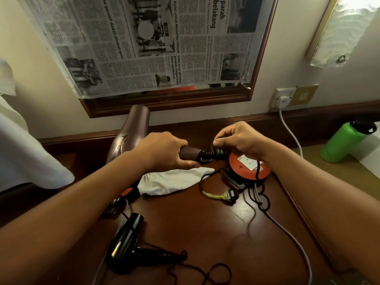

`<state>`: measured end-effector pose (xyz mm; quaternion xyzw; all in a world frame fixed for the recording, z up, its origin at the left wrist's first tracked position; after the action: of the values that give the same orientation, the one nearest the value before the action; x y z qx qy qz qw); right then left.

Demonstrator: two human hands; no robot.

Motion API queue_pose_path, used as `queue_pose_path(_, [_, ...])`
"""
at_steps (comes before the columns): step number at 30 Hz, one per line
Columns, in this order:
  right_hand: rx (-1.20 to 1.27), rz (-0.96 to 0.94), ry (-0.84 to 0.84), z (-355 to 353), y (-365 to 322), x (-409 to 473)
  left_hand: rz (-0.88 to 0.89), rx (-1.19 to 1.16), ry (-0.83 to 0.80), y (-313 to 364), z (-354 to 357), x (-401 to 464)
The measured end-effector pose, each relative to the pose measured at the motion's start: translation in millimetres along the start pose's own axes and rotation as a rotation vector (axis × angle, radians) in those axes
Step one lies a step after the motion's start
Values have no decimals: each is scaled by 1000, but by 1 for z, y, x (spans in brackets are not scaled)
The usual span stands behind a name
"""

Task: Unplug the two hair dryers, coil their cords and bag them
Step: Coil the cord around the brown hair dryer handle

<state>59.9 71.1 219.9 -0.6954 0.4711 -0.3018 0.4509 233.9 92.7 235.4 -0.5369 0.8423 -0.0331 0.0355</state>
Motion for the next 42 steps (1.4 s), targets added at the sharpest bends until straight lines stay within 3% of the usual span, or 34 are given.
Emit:
queue_pose_path(5, [-310,-147,30,-8,-20,3,-37,41,-2,3,3,3])
queue_pose_path(20, [-531,-298,167,5,-34,-22,-171,4,-64,3,25,13])
queue_pose_path(27, [-520,-426,433,25,-25,-49,-238,-20,-48,-6,31,17])
queue_pose_path(30, [-498,-395,491,40,-15,-57,-257,-33,-43,-10,32,20])
queue_pose_path(42, [-51,-71,333,58,27,-61,-248,-68,-5,-15,24,14])
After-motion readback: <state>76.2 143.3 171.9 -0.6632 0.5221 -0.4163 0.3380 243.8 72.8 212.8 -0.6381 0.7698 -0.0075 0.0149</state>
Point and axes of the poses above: each hand's wrist, its own x-axis towards the middle knuckle, its own z-axis out of the palm, y = z × x, the point moved 7 cm from there along x, towards the middle knuckle, and after that the axes turned 7 degrees about -z, right-handed, at the moved point
